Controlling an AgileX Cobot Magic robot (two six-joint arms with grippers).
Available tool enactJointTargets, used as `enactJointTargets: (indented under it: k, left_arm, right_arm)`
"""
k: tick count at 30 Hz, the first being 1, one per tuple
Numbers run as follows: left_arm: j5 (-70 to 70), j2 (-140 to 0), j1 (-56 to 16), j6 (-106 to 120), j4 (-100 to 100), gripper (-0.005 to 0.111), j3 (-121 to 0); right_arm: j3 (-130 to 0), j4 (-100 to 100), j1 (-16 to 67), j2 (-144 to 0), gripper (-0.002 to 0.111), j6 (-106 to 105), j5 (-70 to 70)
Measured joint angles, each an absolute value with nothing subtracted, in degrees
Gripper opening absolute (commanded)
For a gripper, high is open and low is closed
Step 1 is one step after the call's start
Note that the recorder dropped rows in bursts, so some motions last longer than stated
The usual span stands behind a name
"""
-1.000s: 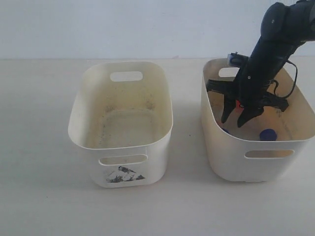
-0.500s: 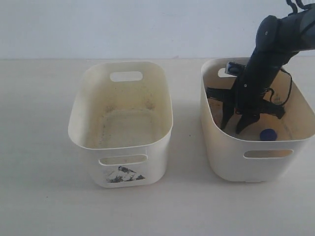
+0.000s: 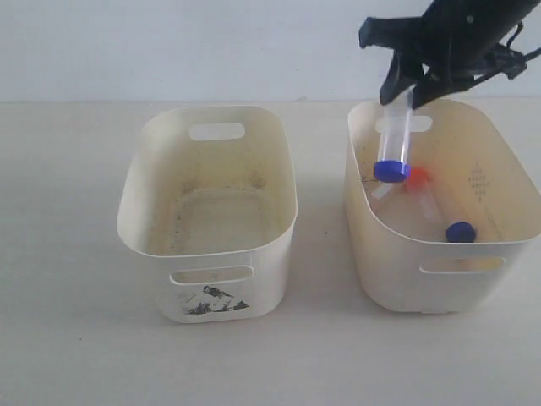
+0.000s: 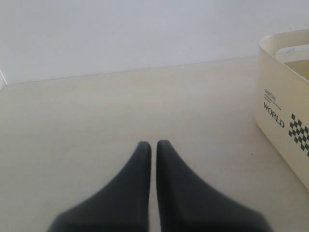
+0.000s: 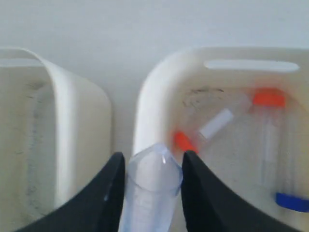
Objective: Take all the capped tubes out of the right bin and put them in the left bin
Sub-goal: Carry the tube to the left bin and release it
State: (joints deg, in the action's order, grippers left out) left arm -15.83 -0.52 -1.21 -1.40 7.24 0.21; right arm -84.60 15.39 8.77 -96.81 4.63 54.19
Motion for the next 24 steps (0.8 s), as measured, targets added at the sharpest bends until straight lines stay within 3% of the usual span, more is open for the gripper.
enactJointTargets:
  k: [6,13,18,20,24]
  left_arm:
    - [-15.83,-0.52,-1.21,-1.40,7.24,0.004,0.21]
    - [-15.83,-0.52,-1.21,-1.40,7.24,0.004,0.21]
    - [-15.83,-0.52,-1.21,-1.40,7.24,0.004,0.21]
    - [-15.83,-0.52,-1.21,-1.40,7.24,0.004,0.21]
    - [-15.83,-0.52,-1.21,-1.40,7.24,0.004,0.21]
  right_arm:
    - [-84.60,24.38,15.34,-92.39,0.000,2.26,48.52]
    - [-84.60,27.36,27.78,-96.83,0.000,-1.38,36.49]
    - [-84.60,27.47,30.70,-101.43,0.002,-2.56,31.44]
    - [-84.60,27.47,30.70,-103.20,0.011,-2.56,30.88]
    - [-84.60,27.47,30.82,-105.35,0.042,-2.77,30.49]
